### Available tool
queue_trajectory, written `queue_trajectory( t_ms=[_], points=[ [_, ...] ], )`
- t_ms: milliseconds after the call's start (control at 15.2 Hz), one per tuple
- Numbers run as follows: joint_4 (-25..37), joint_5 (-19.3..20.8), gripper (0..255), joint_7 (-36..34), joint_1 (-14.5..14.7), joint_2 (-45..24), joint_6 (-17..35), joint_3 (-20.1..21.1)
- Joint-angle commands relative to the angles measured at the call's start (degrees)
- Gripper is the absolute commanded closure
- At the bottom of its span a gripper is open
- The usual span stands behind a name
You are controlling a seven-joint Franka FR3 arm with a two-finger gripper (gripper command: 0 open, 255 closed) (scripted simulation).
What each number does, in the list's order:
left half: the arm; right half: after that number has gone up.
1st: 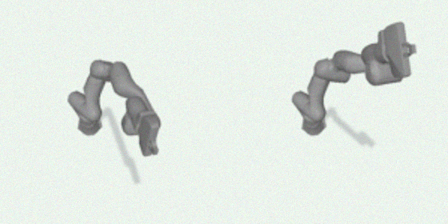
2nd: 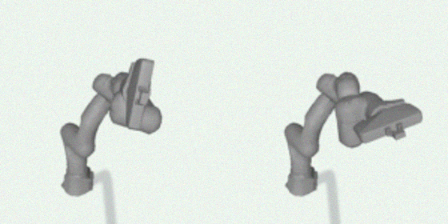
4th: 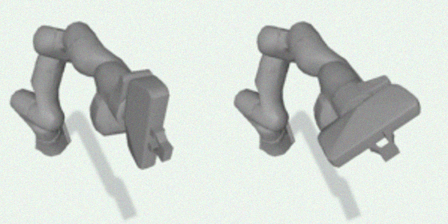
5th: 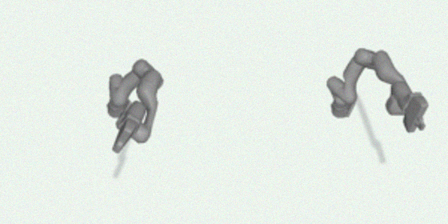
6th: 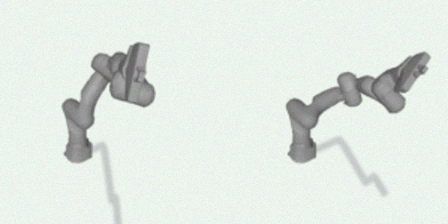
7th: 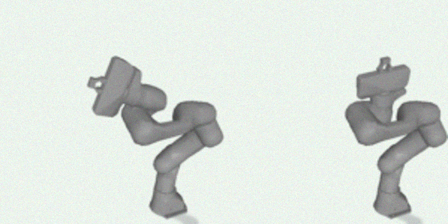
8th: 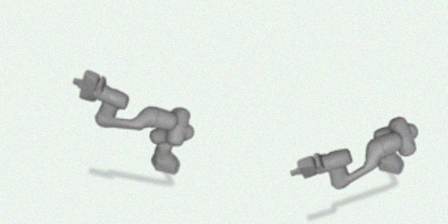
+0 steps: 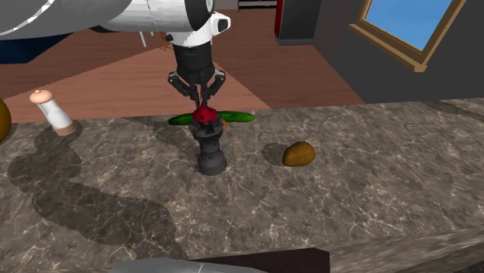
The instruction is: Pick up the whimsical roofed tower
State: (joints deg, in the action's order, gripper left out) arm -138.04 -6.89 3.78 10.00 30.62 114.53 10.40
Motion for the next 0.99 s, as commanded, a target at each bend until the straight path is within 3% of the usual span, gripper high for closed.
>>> queue_trajectory(
  t_ms=[0,924],
  points=[
    [1.4,0.1,255,0.0,-0.1,0.1,-1.4,-0.2],
    [10.8,0.7,255,-0.3,-0.4,0.0,-10.8,-0.8]
  ],
)
